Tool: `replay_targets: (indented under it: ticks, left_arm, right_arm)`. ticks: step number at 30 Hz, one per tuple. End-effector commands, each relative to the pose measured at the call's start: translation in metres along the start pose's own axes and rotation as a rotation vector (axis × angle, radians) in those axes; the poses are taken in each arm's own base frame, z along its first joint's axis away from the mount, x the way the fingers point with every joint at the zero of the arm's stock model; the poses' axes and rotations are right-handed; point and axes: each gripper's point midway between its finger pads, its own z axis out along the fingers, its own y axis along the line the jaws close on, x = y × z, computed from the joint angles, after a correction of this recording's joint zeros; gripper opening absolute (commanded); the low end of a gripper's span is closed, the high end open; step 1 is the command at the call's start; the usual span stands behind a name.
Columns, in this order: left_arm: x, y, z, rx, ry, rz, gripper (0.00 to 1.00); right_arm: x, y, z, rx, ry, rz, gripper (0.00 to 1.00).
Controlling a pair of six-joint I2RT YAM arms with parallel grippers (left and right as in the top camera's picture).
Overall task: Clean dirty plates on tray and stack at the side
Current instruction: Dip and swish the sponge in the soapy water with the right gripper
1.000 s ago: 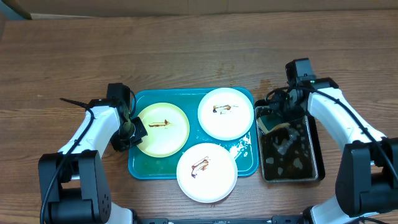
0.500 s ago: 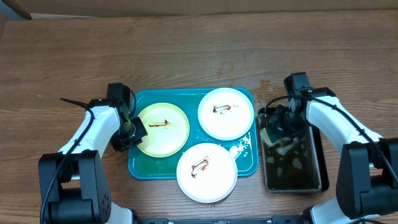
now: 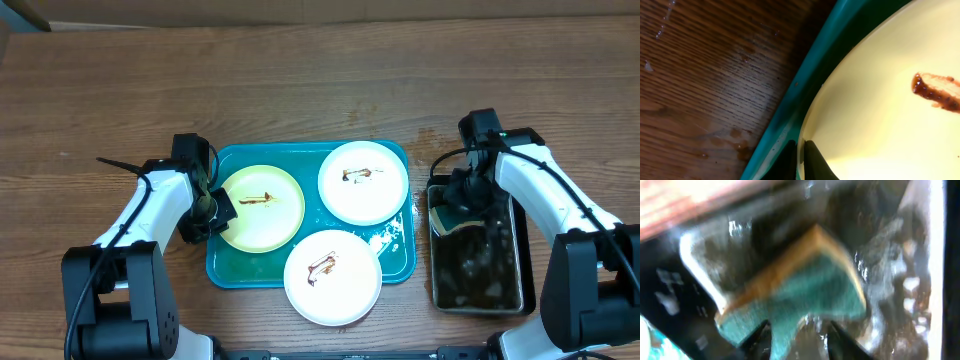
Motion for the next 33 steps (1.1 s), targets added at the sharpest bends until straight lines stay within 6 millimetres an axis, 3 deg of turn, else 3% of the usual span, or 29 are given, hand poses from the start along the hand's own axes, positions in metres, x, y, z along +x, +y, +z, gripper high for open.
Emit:
replay_targets:
  ticks: [1, 2, 8, 15, 22, 30, 33]
  left_arm:
    - [-0.005, -0.002, -0.003, -0.006, -0.017, 0.012, 0.08]
    - [-0.005, -0.002, -0.003, -0.006, -0.017, 0.012, 0.08]
    - [-0.004, -0.002, -0.002, -0.007, -0.016, 0.012, 0.08]
    - [-0.004, -0.001, -0.002, -0.008, -0.014, 0.012, 0.09]
    - [-0.004, -0.002, -0.003, -0.007, -0.015, 0.012, 0.09]
    - [-0.004, -0.001, -0.003, -0.008, -0.014, 0.012, 0.09]
    - [-0.004, -0.001, -0.003, -0.008, -0.014, 0.012, 0.09]
  right_arm:
    - [0.008, 0.015, -0.008, -0.089, 0.046, 0.015, 0.50]
    - [0.009, 0.014, -0.008, -0.086, 0.054, 0.037, 0.54]
    - [0.001, 0.013, -0.002, -0.075, 0.013, 0.197, 0.55]
    - [-0.005, 0.014, 0.009, -0.088, -0.016, 0.326, 0.46]
    - [0.002, 0.007, 0.019, -0.065, -0.007, 0.343, 0.45]
    - [0.002, 0.005, 0.022, -0.053, -0.015, 0.328, 0.11]
    - [0.001, 0.005, 0.023, -0.057, -0.022, 0.271, 0.07]
